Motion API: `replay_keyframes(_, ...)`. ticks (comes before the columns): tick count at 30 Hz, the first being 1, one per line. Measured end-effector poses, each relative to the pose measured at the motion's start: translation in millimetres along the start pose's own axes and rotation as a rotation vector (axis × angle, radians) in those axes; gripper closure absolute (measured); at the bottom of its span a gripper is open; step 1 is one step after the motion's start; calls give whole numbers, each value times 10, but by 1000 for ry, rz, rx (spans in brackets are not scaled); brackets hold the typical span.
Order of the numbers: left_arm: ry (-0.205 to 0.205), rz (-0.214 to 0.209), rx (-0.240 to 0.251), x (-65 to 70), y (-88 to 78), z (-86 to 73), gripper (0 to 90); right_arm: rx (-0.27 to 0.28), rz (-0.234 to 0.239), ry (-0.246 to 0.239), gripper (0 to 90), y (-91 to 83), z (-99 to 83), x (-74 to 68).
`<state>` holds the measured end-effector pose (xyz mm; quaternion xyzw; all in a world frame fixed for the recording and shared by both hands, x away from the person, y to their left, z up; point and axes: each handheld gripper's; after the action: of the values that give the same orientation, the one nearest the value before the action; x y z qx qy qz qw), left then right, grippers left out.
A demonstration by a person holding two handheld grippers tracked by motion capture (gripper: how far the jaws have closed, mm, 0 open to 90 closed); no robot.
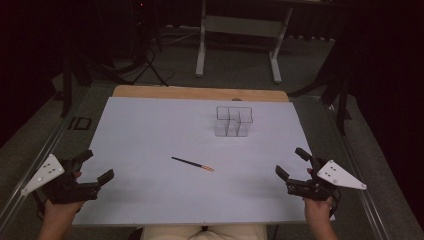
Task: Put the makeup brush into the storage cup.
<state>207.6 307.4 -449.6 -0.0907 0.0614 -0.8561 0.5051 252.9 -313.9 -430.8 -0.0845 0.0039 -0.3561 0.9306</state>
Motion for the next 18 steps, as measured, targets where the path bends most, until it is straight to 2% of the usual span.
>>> replay_keyframes(1,10,-11,-22,7,29,37,24,0,2,0,115,1,0,0)
replay_keyframes(4,21,-23,-42,11,66,69,24,-1,3,0,115,2,0,-2)
replay_keyframes(7,39,-55,-80,16,150,136,23,-2,5,1,115,3,1,-4)
replay_keyframes(10,49,-62,-84,25,185,172,24,0,6,3,115,3,1,-3)
replay_keyframes(18,100,-98,-133,64,329,309,24,-5,8,5,115,11,-3,-2)
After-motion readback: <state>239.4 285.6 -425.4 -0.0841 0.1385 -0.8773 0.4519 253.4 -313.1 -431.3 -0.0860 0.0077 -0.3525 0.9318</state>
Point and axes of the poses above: each handheld gripper's, and its own axes: y roughly forward along the jaws, z roughly out of its top, x roughly to its right, and after that the axes turned 7 degrees about z, right-handed
